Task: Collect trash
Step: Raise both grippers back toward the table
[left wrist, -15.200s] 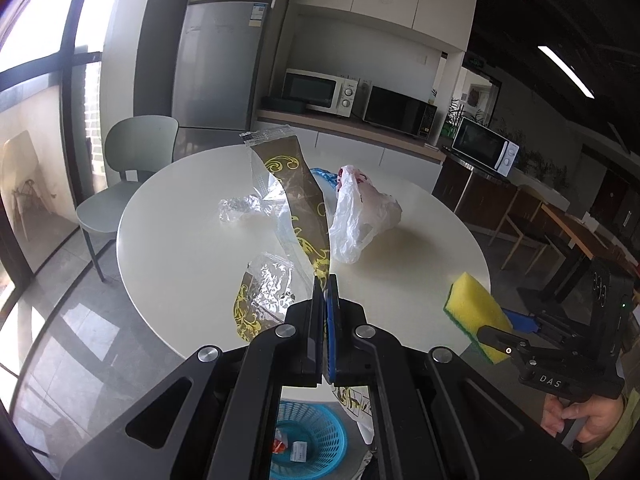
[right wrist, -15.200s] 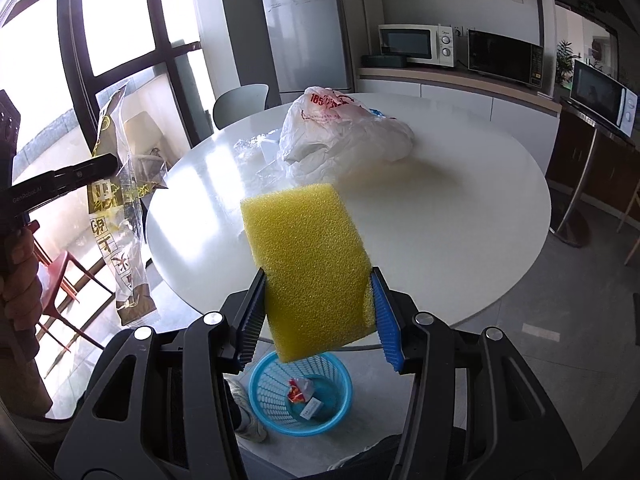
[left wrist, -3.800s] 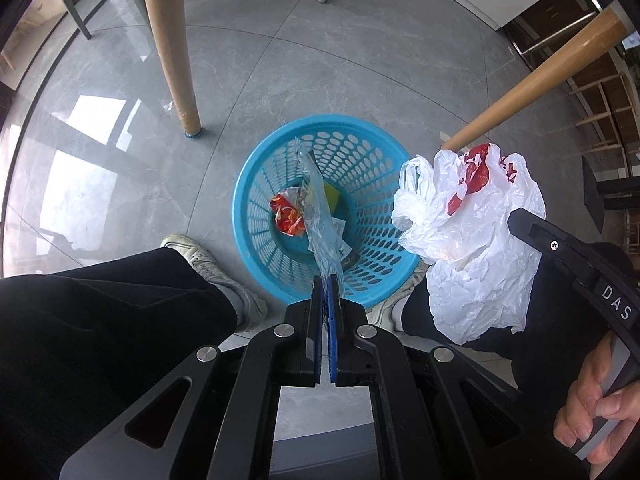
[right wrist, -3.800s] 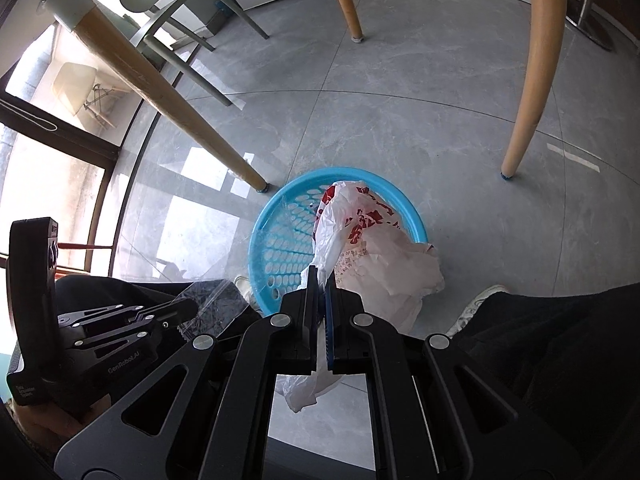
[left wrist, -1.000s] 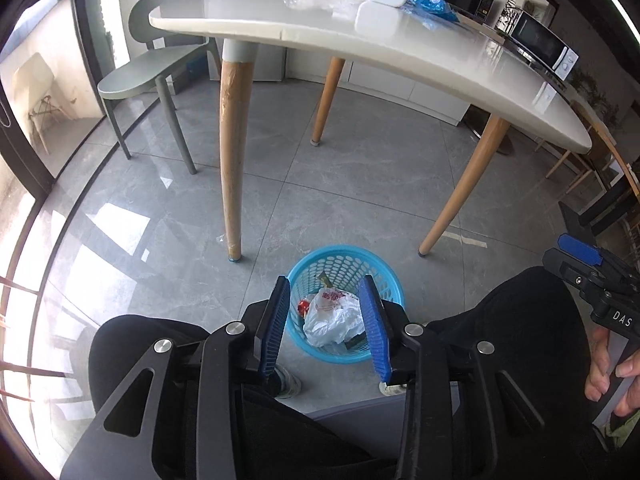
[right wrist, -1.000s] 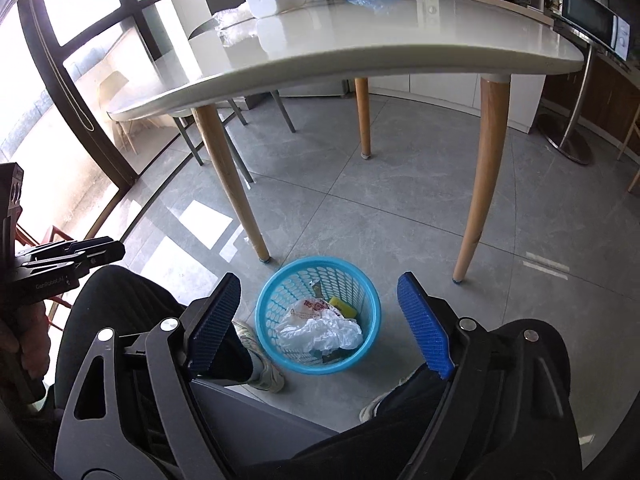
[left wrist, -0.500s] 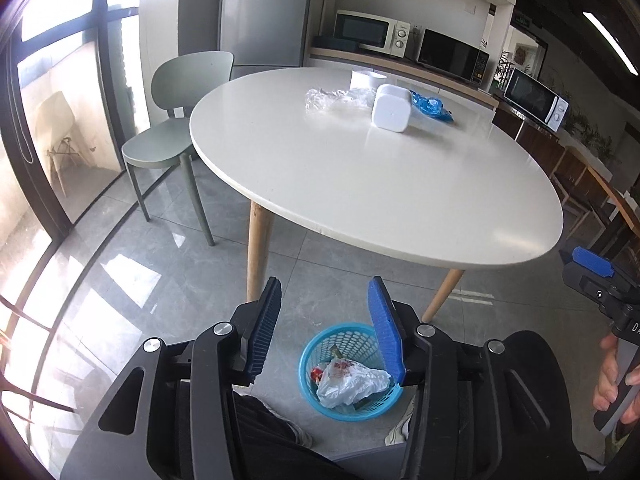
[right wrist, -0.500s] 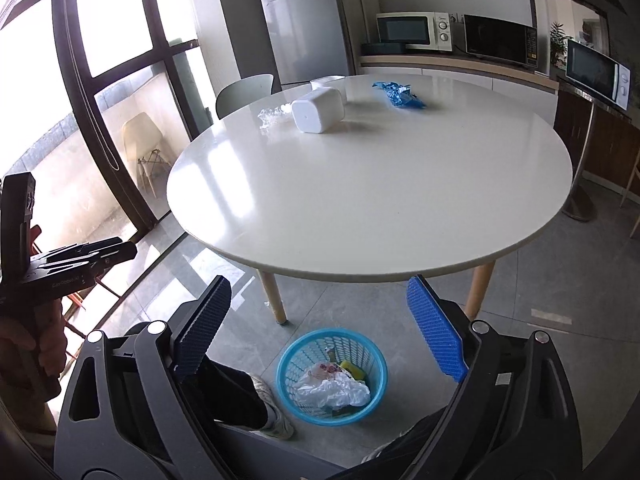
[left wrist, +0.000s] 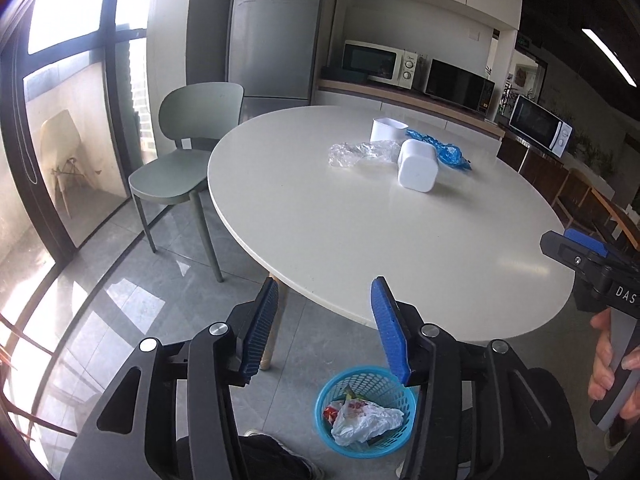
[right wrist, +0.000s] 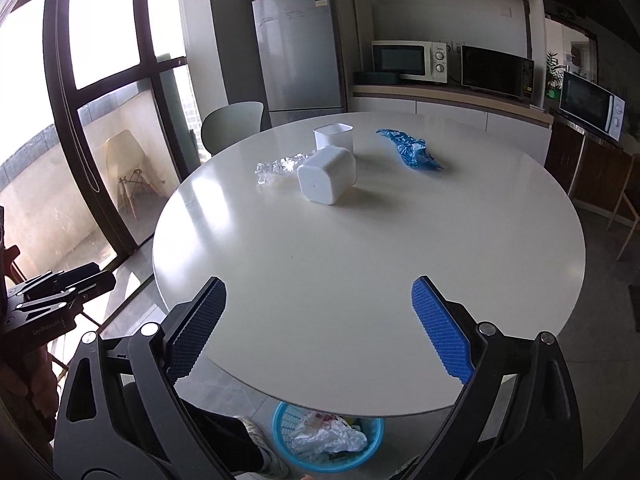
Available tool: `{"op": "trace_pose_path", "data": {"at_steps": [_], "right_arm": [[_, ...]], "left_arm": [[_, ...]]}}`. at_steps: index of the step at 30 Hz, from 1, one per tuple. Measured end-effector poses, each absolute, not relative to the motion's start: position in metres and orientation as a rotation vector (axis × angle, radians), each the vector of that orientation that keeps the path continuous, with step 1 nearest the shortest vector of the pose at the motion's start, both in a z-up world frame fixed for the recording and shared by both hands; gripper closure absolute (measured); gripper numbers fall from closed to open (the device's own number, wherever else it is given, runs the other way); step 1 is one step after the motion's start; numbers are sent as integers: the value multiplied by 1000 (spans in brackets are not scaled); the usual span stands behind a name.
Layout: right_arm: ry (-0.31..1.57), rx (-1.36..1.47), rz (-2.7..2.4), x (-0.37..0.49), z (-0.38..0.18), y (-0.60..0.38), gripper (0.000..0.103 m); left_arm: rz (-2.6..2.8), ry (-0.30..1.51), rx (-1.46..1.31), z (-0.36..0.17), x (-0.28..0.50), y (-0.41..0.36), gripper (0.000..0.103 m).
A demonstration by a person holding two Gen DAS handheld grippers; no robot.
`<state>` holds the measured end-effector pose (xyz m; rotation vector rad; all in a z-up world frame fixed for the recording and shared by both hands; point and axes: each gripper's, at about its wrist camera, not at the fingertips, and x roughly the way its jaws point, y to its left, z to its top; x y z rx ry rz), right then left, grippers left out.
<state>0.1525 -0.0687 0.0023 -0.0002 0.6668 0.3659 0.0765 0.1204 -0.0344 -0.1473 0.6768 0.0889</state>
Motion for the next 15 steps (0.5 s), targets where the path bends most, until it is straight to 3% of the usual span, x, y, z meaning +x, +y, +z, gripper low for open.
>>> {"op": "trace_pose_path", "data": {"at_steps": [15], "right_arm": [[765, 30, 266, 256, -12, -4, 12]], "left_arm": [[65, 669, -158, -29, 119, 166, 51]]}}
